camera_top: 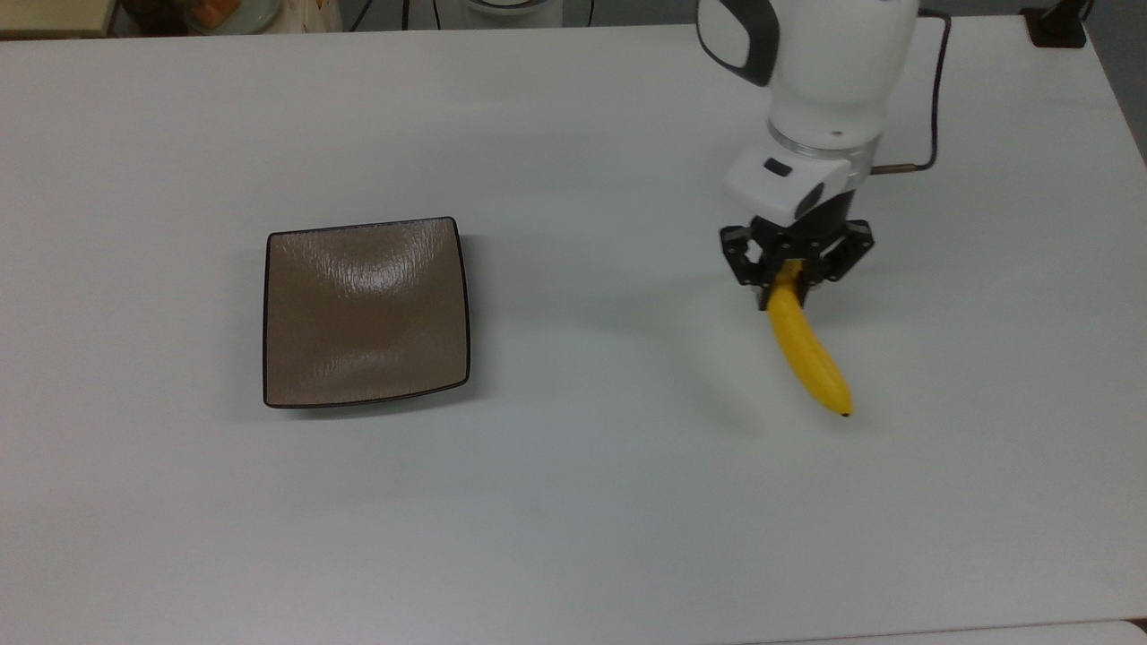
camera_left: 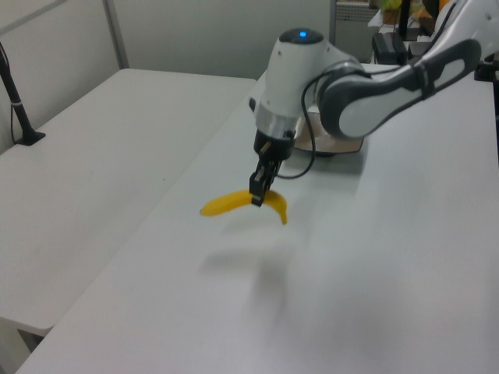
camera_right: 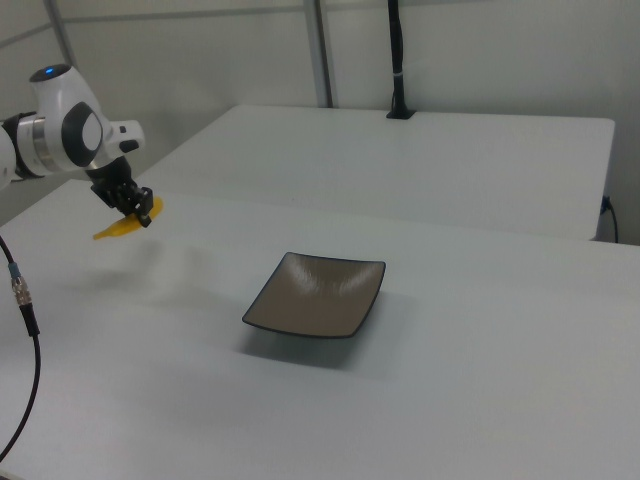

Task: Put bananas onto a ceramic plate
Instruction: 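Lift the banana and carry it over the brown square plate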

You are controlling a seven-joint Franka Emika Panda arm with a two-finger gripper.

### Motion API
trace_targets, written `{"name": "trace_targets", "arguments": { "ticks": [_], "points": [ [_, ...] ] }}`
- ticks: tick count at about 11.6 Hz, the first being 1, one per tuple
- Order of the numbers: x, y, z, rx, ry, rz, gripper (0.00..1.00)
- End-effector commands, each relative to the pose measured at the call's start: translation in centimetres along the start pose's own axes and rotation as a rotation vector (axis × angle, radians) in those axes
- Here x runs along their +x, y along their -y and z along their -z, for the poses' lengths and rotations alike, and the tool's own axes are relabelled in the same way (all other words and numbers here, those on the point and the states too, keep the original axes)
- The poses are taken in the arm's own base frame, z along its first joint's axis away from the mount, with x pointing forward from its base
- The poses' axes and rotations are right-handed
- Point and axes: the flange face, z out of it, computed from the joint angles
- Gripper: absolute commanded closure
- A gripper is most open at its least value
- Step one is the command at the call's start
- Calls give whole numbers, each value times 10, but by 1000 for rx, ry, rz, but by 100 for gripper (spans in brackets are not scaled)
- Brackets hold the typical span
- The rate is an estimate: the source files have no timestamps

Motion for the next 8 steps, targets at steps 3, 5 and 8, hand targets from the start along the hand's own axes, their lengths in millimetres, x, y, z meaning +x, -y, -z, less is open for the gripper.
{"name": "trace_targets", "arguments": {
  "ticks": [3,5,8],
  "points": [
    [-5,-100,53,-77,161,129,85],
    [2,-143,72,-95,167,122,85],
    [10,-203,93,-126,163,110,85]
  ]
}}
